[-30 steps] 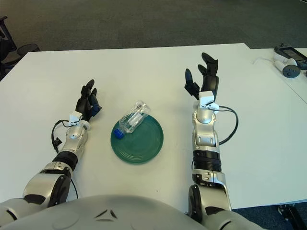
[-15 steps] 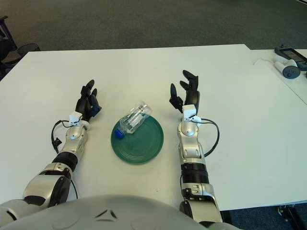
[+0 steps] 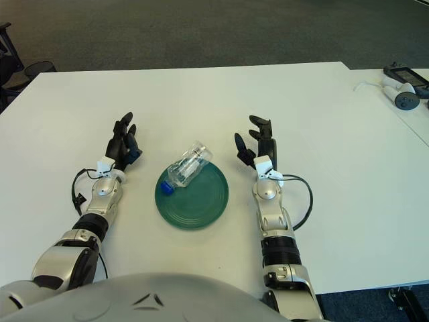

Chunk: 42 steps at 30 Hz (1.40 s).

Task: Put the bottle into the plate.

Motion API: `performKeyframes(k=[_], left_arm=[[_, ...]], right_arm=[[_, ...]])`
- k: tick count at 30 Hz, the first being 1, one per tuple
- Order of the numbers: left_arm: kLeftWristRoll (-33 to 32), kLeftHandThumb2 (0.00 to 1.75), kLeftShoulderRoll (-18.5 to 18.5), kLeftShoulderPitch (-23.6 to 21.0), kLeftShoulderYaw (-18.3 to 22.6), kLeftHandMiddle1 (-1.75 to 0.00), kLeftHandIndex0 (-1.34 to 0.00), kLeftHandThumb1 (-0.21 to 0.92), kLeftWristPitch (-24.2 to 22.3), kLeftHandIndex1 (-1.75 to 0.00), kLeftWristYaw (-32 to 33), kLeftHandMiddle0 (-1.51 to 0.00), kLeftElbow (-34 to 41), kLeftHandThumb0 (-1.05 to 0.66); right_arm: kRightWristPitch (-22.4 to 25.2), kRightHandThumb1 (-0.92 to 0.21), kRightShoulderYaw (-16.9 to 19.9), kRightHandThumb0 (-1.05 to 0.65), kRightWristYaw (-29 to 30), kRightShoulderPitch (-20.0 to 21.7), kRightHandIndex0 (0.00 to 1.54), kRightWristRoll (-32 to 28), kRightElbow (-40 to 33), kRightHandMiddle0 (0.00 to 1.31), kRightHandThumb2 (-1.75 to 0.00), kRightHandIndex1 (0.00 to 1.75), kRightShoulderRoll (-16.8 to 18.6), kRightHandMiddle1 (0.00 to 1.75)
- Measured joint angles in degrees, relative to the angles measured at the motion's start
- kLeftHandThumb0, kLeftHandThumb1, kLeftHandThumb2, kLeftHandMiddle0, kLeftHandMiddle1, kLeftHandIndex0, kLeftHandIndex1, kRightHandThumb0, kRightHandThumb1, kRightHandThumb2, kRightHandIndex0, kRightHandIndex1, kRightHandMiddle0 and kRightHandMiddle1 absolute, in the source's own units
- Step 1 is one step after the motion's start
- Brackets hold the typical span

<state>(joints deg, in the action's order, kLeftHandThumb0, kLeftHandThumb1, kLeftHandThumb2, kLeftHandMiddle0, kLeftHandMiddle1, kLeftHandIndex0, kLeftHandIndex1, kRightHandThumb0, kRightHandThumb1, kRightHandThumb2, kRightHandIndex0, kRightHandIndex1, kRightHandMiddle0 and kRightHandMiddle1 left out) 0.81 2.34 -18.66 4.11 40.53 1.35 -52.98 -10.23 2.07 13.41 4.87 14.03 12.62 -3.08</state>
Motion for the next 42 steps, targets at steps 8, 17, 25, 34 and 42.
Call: performKeyframes(k=[8,17,25,34,42], left_arm=[[-0.05,1.03,0.01,0.50,-0.05,-0.05,0.00,0.92,-0.01,-0.53,-0.03,-0.26,0.52,-0.82],[-0.09,1.04,-0.05,0.72,-0.02,-0.05,0.00,0.92,-0.04,-0.52,-0.01,-0.26,0.80,-0.83],[-0.09,1.04,-0.05,0.80,-0.14,-0.04,0.00,0.92,0.22,-0.52,-0.64,-0.26,0.93,-0.83],[-0.13,1.04,-0.09,0.80,-0.05,-0.05,0.00,0.92,0.17,-0.53,-0.66,-0.26,0.93,-0.83],[-0.07,1.04,-0.09,0.88,-0.14,-0.05,0.00,0.92,0.17,-0.52,-0.63,-0.26,1.10,-0.83]], right_arm=[[-12.53,-0.92,-0.66,-0.65,2.12,-1.66,0.23,-1.08,10.34,0.00,-0.57,0.78,1.14,0.97],[-16.57,-0.90,0.56,-0.59,2.60,-0.15,0.24,-4.37,14.61,0.00,-0.60,0.79,2.73,0.93],[-18.49,-0.88,1.25,-0.56,2.25,0.84,0.23,-6.73,16.28,0.00,-0.63,0.78,3.25,0.91],[-18.88,-0.88,1.49,-0.56,1.67,0.82,0.22,-7.90,16.48,0.00,-0.65,0.78,3.25,0.90],[-18.79,-0.84,1.68,-0.53,1.21,0.78,0.26,-8.78,16.51,0.00,-0.72,0.81,3.31,0.92]])
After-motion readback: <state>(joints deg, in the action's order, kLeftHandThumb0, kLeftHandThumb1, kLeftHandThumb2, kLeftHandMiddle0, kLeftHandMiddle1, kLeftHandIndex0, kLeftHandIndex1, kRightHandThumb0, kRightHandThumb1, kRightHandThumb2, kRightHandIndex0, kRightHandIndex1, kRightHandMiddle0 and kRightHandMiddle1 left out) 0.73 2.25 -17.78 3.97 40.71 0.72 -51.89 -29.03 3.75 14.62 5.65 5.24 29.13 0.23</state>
